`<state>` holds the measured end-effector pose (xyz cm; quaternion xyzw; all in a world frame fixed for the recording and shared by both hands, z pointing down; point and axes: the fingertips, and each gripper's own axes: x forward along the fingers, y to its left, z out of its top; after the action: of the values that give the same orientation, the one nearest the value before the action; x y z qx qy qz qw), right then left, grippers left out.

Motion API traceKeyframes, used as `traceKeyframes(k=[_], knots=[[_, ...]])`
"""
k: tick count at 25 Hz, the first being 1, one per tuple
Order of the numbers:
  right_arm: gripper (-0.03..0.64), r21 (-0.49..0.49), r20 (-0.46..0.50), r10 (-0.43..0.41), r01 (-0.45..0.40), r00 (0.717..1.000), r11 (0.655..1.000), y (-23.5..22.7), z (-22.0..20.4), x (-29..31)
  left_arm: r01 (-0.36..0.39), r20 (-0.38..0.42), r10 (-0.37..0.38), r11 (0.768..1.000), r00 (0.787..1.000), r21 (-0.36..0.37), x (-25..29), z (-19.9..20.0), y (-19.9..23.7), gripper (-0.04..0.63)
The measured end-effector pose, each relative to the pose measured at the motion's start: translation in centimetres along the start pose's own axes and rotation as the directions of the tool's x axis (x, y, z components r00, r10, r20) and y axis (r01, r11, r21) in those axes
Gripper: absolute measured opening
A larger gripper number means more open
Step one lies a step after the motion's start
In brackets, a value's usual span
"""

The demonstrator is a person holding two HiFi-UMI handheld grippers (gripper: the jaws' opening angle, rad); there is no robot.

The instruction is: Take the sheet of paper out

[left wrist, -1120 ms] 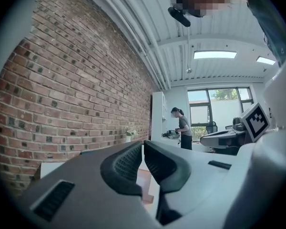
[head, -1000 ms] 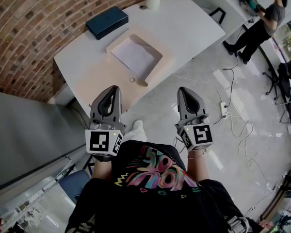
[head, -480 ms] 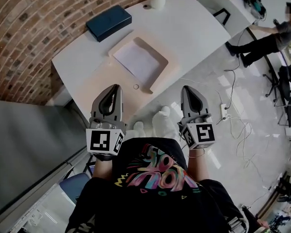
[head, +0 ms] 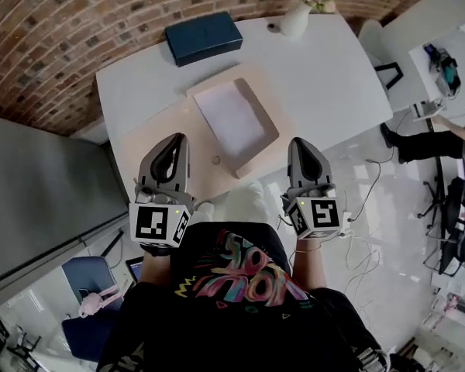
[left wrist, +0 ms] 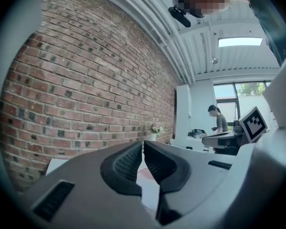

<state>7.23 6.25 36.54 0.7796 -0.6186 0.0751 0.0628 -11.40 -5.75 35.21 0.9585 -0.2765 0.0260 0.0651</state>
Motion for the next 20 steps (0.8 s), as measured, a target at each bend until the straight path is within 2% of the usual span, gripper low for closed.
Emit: traceKeyframes(k=[3, 8, 13, 20], knots=[[0.018, -0.022, -0.025, 0.108, -0.109, 0.994, 0.994, -1.7, 0.2, 4.0, -0.119, -0.006, 0.119, 0.993, 0.993, -0.013, 1.8, -0.5, 0.9, 0.034], [0.018, -0.048, -0.031, 0.256, -0.257, 0.966, 0.965, -4.6, 1.4, 9.5, -0.277, -0.013, 0.277, 0.961, 0.961, -0.014, 4.9, -0.2, 0.9, 0.034], [0.018, -0.087, -0.037, 0.400, -0.402, 0.916, 0.912, -7.1, 2.4, 13.2, -0.423, -0.013, 0.423, 0.906, 0.906, -0.023, 6.7, 0.2, -0.2, 0.034], [0.018, -0.116, -0.047, 0.523, -0.525, 0.851, 0.843, -9.5, 2.9, 15.1, -0.539, -0.004, 0.539, 0.841, 0.842, -0.041, 7.8, 0.5, -2.5, 0.034]])
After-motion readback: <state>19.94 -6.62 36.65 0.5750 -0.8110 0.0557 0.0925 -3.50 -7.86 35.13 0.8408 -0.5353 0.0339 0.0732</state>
